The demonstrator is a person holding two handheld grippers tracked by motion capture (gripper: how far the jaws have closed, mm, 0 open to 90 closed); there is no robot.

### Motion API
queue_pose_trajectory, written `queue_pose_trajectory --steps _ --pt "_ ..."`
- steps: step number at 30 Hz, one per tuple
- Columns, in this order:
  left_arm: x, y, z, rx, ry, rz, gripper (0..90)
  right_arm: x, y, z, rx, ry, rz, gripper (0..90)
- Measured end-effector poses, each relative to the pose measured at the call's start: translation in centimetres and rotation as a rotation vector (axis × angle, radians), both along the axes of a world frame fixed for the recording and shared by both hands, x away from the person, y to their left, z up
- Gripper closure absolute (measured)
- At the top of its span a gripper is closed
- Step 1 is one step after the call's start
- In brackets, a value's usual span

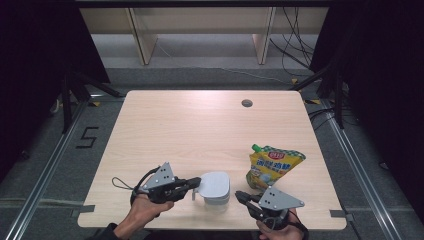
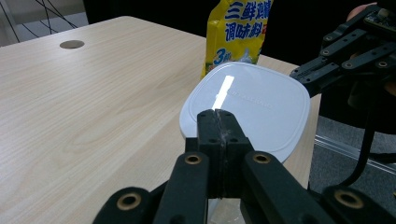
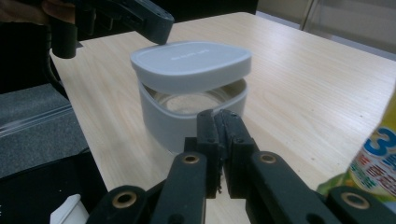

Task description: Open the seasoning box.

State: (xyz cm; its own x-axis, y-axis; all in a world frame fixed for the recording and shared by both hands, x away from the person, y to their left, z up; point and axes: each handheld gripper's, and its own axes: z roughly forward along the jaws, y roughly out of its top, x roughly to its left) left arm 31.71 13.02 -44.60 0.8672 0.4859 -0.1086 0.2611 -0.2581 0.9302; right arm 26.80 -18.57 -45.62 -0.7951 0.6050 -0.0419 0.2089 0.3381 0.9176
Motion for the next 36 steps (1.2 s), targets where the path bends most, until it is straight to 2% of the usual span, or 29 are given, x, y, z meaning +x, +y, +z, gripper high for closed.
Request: queue_pose_trajectory --steps 1,8,11,13,16,18,20,22,26,27,30,31,32,35,36 --pt "0.0 0.0 0.0 -0.001 0.000 -0.002 88.9 0.0 0.3 0.0 0.001 -0.010 0.018 87.7" --pt "0.0 0.1 -0.1 -0.006 0.010 0.006 88.9 0.1 0.7 0.1 -0.001 0.007 0.012 88.4" --pt "-0.1 0.1 -0.1 -0.012 0.014 0.002 88.9 0.3 0.7 0.3 -0.010 -0.015 0.020 89.4" --pt "0.0 0.2 -0.1 -0.003 0.001 -0.009 88.9 0.3 0.8 0.3 0.000 -0.011 0.026 89.7" --pt "0.0 0.2 -0.1 -0.007 0.003 -0.006 88.8 0.3 1.1 0.3 -0.015 0.008 0.028 90.0" --pt "0.1 0.2 -0.1 -0.004 -0.004 -0.012 88.8 0.4 1.2 0.2 -0.010 -0.003 0.048 90.0" --pt "0.1 0.2 -0.1 -0.005 -0.003 -0.011 88.8 0.4 1.3 0.4 -0.023 -0.003 0.033 90.0" --pt "0.1 0.2 -0.2 -0.009 -0.003 -0.012 88.6 0.4 1.4 0.4 -0.012 -0.004 0.023 90.0" --pt "0.1 0.3 -0.1 -0.003 0.002 -0.006 88.1 0.5 1.8 0.7 -0.003 -0.007 0.046 90.0" --pt "0.0 0.3 -0.2 -0.013 0.027 0.009 87.0 0.5 2.0 0.9 -0.005 -0.017 0.034 90.0" --pt "0.1 0.5 -0.2 -0.003 0.009 -0.007 81.9 0.5 2.0 1.0 -0.008 -0.004 0.036 90.0" --pt "0.1 0.7 -0.2 -0.011 0.018 -0.006 81.9 0.6 2.1 1.1 -0.012 -0.016 0.045 90.0" --pt "0.1 0.9 -0.2 0.002 0.016 -0.011 77.6 0.7 2.2 1.1 -0.006 -0.020 0.048 90.0" --pt "-0.4 1.5 -0.5 -0.025 0.049 0.010 69.8 0.6 2.5 1.1 -0.001 -0.019 0.046 90.0" --pt "-0.5 1.8 -0.6 -0.022 0.046 0.011 66.8 0.7 2.5 1.2 -0.011 -0.040 0.054 90.0"
